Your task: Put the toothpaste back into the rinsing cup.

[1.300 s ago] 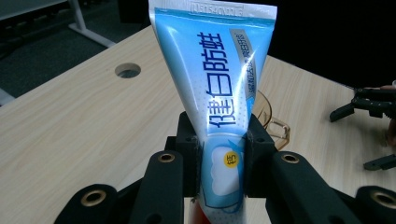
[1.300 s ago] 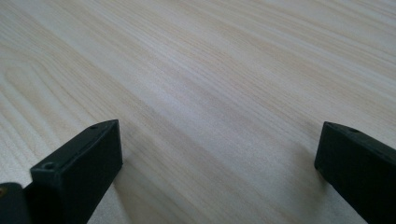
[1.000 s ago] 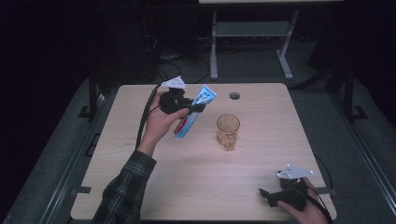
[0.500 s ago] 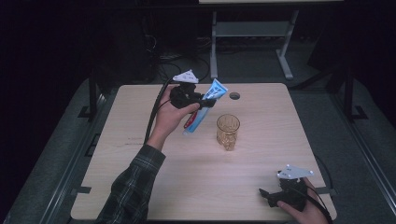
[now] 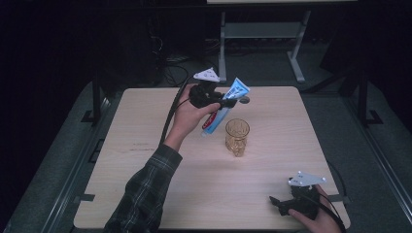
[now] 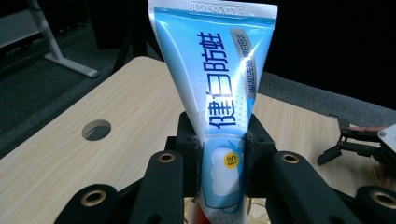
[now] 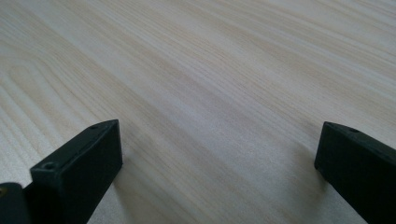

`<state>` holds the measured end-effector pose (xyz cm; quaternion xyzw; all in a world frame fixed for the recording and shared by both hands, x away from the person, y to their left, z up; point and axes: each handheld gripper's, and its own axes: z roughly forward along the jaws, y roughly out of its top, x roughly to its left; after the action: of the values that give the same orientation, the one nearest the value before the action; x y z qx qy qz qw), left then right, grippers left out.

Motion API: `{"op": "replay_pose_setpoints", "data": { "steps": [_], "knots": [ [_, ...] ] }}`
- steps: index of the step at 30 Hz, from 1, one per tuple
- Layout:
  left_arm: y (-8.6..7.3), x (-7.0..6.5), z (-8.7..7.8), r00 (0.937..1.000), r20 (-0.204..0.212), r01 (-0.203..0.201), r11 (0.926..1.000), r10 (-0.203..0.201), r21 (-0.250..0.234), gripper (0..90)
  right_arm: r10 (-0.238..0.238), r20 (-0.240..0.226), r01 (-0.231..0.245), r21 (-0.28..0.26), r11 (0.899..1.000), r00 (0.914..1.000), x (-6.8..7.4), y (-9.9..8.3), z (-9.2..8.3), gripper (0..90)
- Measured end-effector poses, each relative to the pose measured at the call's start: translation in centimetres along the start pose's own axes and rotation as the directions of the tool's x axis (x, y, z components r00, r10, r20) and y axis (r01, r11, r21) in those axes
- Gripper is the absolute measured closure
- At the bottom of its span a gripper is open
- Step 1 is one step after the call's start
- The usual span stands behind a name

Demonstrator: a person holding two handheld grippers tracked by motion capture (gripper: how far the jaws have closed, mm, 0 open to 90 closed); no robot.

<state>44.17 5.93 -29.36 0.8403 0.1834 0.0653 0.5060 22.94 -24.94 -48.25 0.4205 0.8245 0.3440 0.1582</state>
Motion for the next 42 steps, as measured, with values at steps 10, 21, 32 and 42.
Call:
{"op": "replay_pose_setpoints", "data": {
  "steps": [10, 21, 32, 42],
  "knots": [
    [1.3, -0.1, 1.7, 0.9998, 0.019, -0.01, 0.9998, 0.011, -0.015, 73.1, -0.003, -0.002, 0.003, -0.002, 1.0, 1.0, 0.0, 0.0, 0.0, 0.2],
    [2.0, 0.0, 4.0, 0.9986, 0.052, -0.003, 0.9997, 0.005, -0.025, 73.0, 0.003, -0.009, -0.003, 0.002, 1.0, 1.0, 0.1, 0.0, 0.0, 0.2],
    [3.3, -0.1, 6.1, 0.9973, 0.07, -0.017, 0.9994, 0.019, -0.031, 72.9, -0.002, -0.015, 0.002, 0.003, 1.0, 0.9999, 0.2, 0.0, 0.0, 0.2],
    [3.1, 0.0, 8.2, 0.9959, 0.088, -0.019, 0.9996, 0.021, -0.019, 72.7, -0.009, -0.017, 0.009, -0.001, 1.0, 0.9998, 0.2, 0.0, 0.0, 0.2]
  ]
}}
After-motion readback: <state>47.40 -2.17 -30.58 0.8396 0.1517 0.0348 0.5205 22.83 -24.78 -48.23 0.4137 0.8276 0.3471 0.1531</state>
